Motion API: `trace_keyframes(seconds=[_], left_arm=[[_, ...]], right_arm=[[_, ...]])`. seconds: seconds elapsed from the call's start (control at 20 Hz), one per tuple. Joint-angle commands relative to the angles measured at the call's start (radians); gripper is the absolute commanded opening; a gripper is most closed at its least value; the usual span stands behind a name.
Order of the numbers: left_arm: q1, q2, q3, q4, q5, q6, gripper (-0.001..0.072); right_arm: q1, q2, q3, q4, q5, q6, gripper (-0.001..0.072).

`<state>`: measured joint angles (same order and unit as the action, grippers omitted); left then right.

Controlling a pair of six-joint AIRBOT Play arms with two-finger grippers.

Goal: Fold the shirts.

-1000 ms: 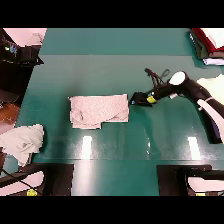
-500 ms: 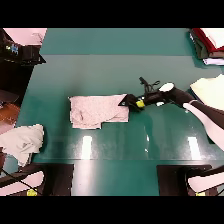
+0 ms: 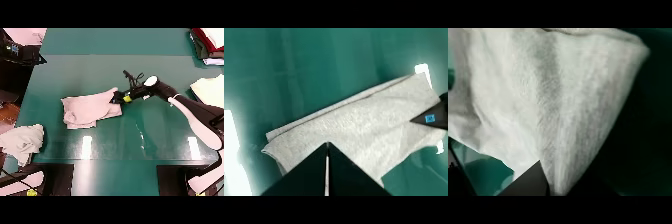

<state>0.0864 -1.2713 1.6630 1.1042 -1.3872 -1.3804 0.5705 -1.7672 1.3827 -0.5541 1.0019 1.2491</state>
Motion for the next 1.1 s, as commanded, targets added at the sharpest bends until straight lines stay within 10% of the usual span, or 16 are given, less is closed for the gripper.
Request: trace_keyframes(seconds=[0.0,0.6,1.05], left_arm=[[0.0,0.0,0.0,-0.085,-0.008,0.0,0.0024],[-0.174,0.0,0.0,-0.171,0.161,0.0,0.0024],[-0.255,-0.018,0.0,-0.163,0.237,0.0,0.0024]], right_arm=[[-0.102,0.09,0.067,-0.161,0.011,0.063,0.0012],[-0.927,0.333,0.083,-0.328,-0.011,0.123,0.0012],[-1.123,0.354,0.084,-0.14,-0.06,0.1,0.0012]])
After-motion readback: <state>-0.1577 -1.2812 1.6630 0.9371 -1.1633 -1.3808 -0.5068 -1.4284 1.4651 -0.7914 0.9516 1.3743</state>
